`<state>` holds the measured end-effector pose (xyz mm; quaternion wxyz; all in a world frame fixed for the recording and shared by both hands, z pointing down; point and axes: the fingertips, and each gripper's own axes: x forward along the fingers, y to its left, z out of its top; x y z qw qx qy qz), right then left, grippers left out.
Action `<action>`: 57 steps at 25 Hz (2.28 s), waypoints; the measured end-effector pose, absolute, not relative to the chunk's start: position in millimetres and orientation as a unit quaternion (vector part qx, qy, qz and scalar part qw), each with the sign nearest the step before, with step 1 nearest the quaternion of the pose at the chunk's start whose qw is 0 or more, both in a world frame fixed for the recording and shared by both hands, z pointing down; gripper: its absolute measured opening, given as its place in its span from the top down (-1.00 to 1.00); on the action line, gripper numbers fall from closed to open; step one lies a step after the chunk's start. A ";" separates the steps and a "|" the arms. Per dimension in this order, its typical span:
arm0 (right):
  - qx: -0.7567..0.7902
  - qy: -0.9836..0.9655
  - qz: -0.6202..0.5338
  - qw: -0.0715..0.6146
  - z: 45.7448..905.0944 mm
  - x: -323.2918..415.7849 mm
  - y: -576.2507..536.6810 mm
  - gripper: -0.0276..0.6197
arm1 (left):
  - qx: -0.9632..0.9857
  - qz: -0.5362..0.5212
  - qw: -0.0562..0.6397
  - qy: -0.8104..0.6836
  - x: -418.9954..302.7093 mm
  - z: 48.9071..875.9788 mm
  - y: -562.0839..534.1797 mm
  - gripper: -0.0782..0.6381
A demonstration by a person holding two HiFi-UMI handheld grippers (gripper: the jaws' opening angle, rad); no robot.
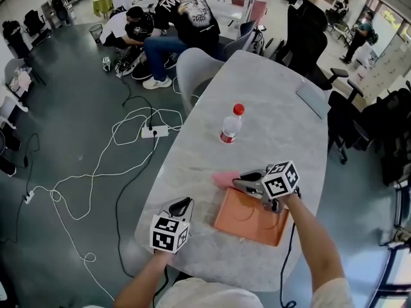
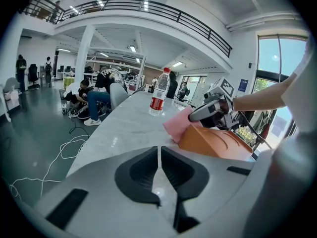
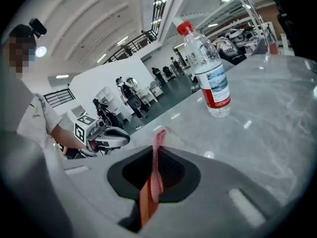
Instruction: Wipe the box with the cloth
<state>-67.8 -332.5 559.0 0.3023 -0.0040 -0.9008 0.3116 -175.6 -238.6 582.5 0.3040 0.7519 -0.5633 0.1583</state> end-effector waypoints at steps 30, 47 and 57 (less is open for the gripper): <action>-0.028 -0.860 0.405 0.311 562.0 -42.3 -324.7 0.87 | 0.747 0.169 0.297 -0.571 -170.8 575.6 -239.8 0.71; -0.024 -0.853 0.395 0.340 566.2 18.3 -314.5 0.87 | 0.744 0.170 0.284 -0.580 -133.8 566.2 -229.0 0.71; -0.004 -0.855 0.392 0.339 566.6 57.2 -319.0 0.87 | 0.746 0.177 0.276 -0.579 -114.1 559.4 -225.0 0.71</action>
